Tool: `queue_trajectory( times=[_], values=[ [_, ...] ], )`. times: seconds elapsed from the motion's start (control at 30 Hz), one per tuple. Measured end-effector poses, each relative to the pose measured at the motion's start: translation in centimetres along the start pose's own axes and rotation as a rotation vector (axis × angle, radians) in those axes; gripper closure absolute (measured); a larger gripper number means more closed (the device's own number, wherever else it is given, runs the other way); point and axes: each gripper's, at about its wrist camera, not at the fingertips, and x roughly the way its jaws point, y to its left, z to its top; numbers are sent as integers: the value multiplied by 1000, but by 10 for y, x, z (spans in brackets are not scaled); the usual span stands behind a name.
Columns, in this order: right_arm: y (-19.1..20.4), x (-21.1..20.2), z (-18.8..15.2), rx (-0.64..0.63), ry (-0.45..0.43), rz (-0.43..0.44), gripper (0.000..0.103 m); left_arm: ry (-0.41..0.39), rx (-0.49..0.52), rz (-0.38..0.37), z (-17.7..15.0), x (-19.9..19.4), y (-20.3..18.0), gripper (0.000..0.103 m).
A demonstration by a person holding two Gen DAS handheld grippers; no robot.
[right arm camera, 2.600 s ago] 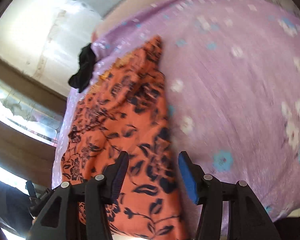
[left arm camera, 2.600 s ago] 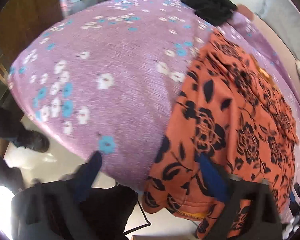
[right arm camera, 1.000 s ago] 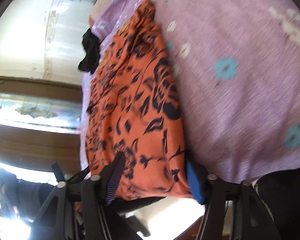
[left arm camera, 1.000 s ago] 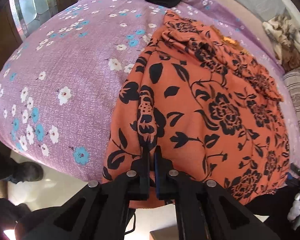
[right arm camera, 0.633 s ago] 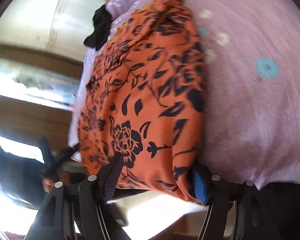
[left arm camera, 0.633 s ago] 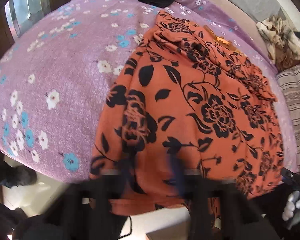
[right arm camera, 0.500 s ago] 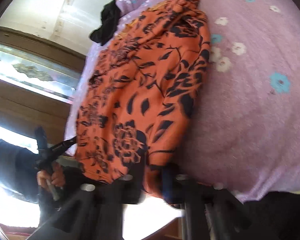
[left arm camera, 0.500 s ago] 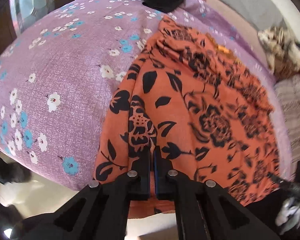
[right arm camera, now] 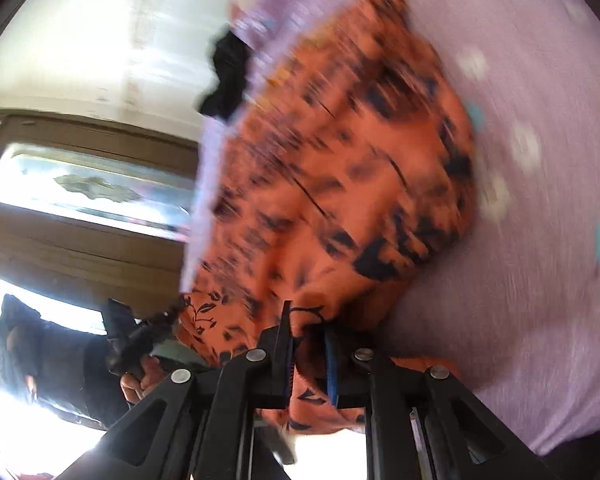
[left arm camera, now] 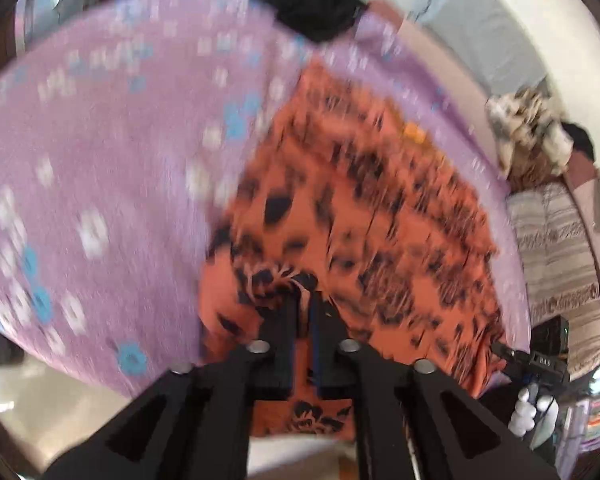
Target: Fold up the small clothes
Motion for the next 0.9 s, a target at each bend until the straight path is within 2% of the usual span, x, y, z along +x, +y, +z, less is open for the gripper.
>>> queue_trajectory(
  times=[0.07, 0.13, 0.17, 0.2, 0.23, 0.33, 0.47, 0.57, 0.67, 0.8, 0.83, 0.9],
  values=[
    [2, 0, -5, -9, -5, -12, 86, 27, -15, -10, -9, 6, 3, 81],
    [9, 0, -10, -53, -19, -38, 83, 31, 4, -1, -10, 7, -1, 81],
    [12, 1, -11, -79, -16, -52, 83, 32, 16, 28, -9, 9, -4, 85],
    [14, 2, -12, -88, -14, -62, 83, 33, 14, 41, -8, 10, -5, 100],
    [15, 2, -10, -77, -11, -50, 83, 35, 9, 47, -5, 10, -4, 100],
    [19, -10, 2, -65, -65, 47, 91, 4, 0, 21, 2, 1, -6, 100],
    [33, -29, 33, -78, -155, 169, 91, -53, 23, -55, 29, -20, -17, 100],
    [43, -31, 70, -76, -214, 212, 91, -97, 36, -90, 65, -29, -29, 100],
    [49, -34, 112, -68, -316, 249, 91, -151, 24, -129, 111, -34, -40, 100],
    [49, -28, 178, -13, -423, 285, 91, -177, 9, -148, 185, -13, -55, 100],
    [45, -27, 197, 9, -460, 273, 91, -185, -7, -138, 207, -1, -57, 100],
    [29, -20, 230, 80, -508, 236, 87, -185, -48, -67, 237, 27, -55, 96]
  ],
)
